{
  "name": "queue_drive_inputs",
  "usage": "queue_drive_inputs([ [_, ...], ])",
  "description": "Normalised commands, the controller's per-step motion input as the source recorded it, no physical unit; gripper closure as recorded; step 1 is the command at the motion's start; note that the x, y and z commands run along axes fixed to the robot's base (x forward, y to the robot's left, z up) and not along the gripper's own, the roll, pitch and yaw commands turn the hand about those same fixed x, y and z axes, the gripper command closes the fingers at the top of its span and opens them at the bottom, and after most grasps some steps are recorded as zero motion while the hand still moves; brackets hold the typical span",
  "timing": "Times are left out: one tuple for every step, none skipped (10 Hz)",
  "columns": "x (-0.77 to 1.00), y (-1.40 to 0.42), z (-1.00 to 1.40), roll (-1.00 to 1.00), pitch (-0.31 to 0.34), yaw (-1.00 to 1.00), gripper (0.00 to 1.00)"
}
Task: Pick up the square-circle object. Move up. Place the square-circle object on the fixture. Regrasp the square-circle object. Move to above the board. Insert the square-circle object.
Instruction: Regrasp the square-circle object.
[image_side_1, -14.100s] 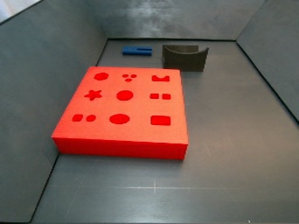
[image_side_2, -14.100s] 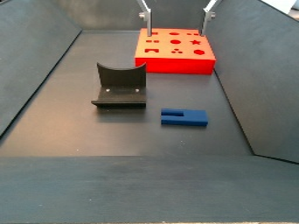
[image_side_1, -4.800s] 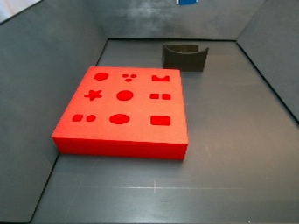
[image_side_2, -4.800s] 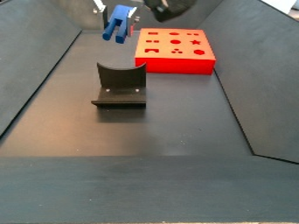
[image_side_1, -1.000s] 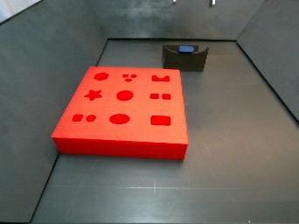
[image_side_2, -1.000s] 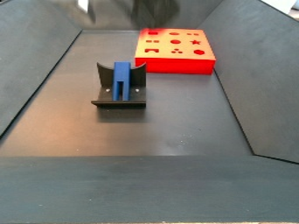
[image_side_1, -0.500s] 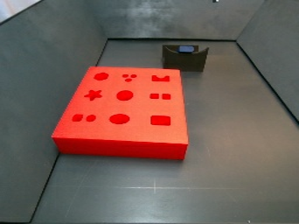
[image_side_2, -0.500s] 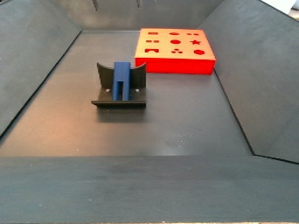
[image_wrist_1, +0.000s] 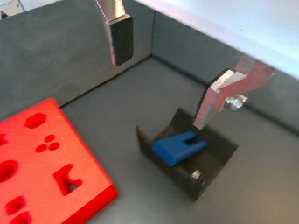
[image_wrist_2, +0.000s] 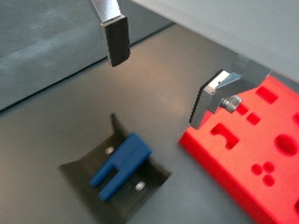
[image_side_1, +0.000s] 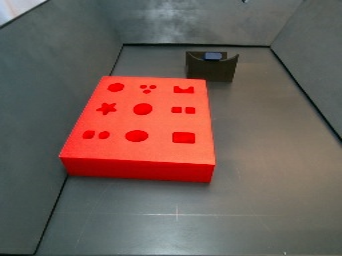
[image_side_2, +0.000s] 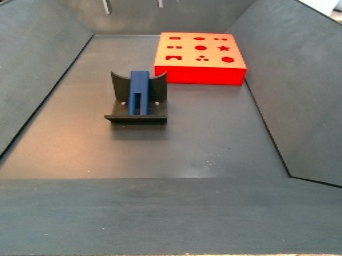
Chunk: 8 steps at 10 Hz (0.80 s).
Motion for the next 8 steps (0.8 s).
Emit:
queue_drive_inputs([
  [-0.02,-0.02,0.01,1.0,0.0,0.04,0.0],
  [-0.02,-0.02,0.01,1.0,0.001,0.04,0.0],
  [-0.01,-0.02,0.01,1.0,0.004,0.04,0.0],
  [0.0,-0.01,0.01,1.0,0.008,0.04,0.0],
  [0.02,-0.02,0.0,1.0,0.017,0.05,0.0],
  [0.03,-0.03,0.0,1.0,0.026,0.05,0.0],
  [0.04,-0.03,-0.01,1.0,0.037,0.05,0.0],
  [0.05,-0.03,0.0,1.0,0.051,0.06,0.0],
])
